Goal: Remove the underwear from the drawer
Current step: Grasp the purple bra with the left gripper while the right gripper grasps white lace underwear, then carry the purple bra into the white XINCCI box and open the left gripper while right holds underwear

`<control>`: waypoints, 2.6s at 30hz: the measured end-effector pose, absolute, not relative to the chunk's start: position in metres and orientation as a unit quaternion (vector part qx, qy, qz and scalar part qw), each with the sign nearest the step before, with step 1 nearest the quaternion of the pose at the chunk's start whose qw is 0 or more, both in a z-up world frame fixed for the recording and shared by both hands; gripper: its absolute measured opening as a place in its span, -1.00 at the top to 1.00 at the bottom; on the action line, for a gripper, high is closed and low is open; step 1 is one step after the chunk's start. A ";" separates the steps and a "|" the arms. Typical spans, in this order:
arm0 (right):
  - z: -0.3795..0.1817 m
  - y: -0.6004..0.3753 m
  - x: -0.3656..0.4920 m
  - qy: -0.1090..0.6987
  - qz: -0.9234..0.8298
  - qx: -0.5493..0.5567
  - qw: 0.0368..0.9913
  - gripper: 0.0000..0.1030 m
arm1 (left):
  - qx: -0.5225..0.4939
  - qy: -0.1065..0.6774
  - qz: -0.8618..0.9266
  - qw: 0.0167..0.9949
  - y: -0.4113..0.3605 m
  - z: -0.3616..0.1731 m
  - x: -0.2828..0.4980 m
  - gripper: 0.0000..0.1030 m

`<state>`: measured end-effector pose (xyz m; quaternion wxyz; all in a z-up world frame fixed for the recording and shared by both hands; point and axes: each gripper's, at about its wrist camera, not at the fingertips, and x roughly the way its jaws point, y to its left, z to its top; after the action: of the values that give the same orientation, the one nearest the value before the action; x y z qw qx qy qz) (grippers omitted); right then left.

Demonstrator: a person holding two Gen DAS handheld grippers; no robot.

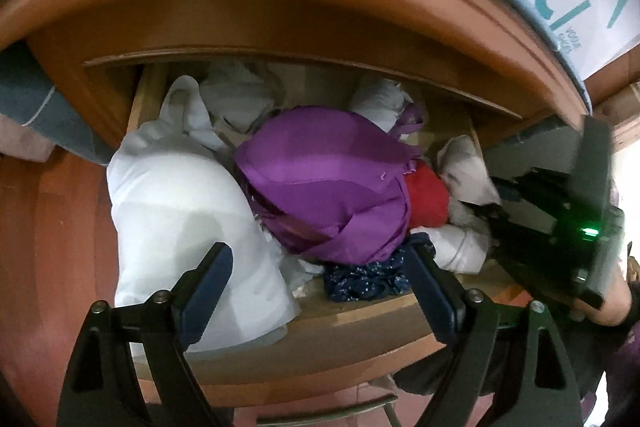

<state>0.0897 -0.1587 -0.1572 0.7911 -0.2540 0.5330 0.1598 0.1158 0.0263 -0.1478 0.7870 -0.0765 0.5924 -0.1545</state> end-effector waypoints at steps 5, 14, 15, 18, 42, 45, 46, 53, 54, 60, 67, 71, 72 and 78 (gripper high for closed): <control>-0.100 -0.177 0.073 0.497 0.179 -0.164 0.833 0.68 | -0.104 0.601 -0.152 0.778 0.020 -0.156 0.127 -0.72; -0.038 -0.231 0.022 0.437 0.218 0.027 0.872 0.68 | -0.201 0.625 -0.067 0.752 0.029 -0.192 0.142 -0.73; -0.038 -0.232 0.019 0.432 0.221 0.033 0.874 0.68 | -0.229 0.623 -0.061 0.745 0.033 -0.198 0.141 -0.73; -0.033 -0.239 0.018 0.419 0.221 0.046 0.880 0.68 | -0.271 0.622 -0.046 0.733 0.037 -0.208 0.143 -0.72; -0.028 -0.258 0.010 0.396 0.221 0.085 0.887 0.68 | -0.279 0.455 -0.123 0.837 0.033 -0.119 0.058 0.73; -0.028 -0.261 0.011 0.394 0.218 0.097 0.887 0.68 | -0.247 0.419 -0.146 0.862 0.034 -0.084 0.037 0.73; -0.028 -0.262 0.011 0.394 0.218 0.099 0.888 0.68 | -0.239 0.410 -0.153 0.867 0.036 -0.072 0.031 0.73; -0.025 -0.257 0.009 0.386 0.226 0.100 0.889 0.68 | -0.214 0.355 -0.172 0.894 0.053 -0.007 -0.004 0.73; -0.024 -0.257 0.009 0.385 0.227 0.101 0.889 0.68 | -0.214 0.347 -0.175 0.896 0.055 0.002 -0.010 0.73; -0.020 -0.259 0.007 0.372 0.230 0.114 0.892 0.68 | -0.185 0.279 -0.209 0.919 0.057 0.092 -0.035 0.73; -0.014 -0.254 0.004 0.360 0.239 0.110 0.895 0.68 | -0.156 0.234 -0.258 0.924 0.041 0.206 0.001 0.73; -0.013 -0.259 0.003 0.357 0.240 0.118 0.895 0.68 | -0.129 0.229 -0.266 0.927 0.016 0.240 0.045 0.73; -0.013 -0.260 0.003 0.356 0.240 0.121 0.895 0.68 | -0.131 0.235 -0.266 0.926 0.010 0.241 0.061 0.73; -0.012 -0.266 0.001 0.350 0.246 0.131 0.894 0.68 | -0.096 0.300 -0.246 0.917 -0.024 0.200 0.141 0.72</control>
<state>0.0012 -0.2658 -0.0116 0.8944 0.1312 0.3502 0.2455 0.1410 -0.0243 0.2001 0.9167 -0.0959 0.2999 -0.2461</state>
